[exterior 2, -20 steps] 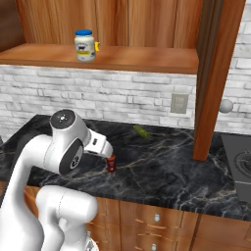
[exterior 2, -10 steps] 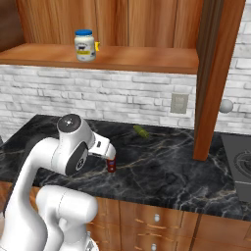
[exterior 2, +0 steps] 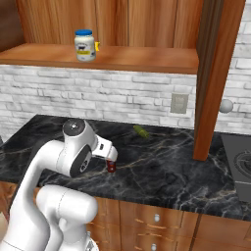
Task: Pick the condiment bottle and mayonnaise from the counter and place them in the cabinet.
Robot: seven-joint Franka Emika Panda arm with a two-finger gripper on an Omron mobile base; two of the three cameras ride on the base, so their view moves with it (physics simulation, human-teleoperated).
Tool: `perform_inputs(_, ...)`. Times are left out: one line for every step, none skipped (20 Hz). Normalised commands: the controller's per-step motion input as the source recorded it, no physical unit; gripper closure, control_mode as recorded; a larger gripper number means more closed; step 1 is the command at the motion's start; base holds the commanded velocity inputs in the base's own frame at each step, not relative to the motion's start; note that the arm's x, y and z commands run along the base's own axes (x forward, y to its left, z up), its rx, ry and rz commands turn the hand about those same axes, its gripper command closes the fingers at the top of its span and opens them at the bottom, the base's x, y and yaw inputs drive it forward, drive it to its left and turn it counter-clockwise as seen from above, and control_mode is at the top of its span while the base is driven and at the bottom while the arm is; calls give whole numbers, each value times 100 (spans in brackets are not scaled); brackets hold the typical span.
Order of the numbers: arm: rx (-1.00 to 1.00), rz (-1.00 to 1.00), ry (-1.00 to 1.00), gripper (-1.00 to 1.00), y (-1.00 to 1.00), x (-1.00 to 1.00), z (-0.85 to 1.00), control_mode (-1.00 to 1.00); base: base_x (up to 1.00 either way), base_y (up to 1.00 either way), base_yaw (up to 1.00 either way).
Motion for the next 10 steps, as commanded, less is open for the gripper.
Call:
perform_inputs(0, 0, 0, -100, 0, 20, -16, -100, 0, 0, 0)
perform_inputs(0, 0, 0, -100, 0, 20, -14, -100, 0, 0, 0)
perform_inputs(0, 0, 0, -100, -3, 20, -12, -100, 0, 0, 0)
perform_inputs(0, 0, 0, -100, -4, 22, -11, -100, 0, 0, 0)
perform_inputs(0, 0, 0, -100, -6, 24, -11, -100, 0, 0, 0)
perform_inputs(0, 0, 0, -100, -7, 27, -11, -100, 0, 0, 0)
perform_inputs(0, 0, 0, -100, -8, 27, -12, -100, 0, 0, 0)
perform_inputs(0, 0, 0, -100, -7, 27, -12, -100, 0, 0, 0)
perform_inputs(0, 0, 0, -100, -8, 28, -12, -100, 0, 0, 0)
perform_inputs(0, 0, 0, -100, -8, 27, -11, -100, 0, 0, 0)
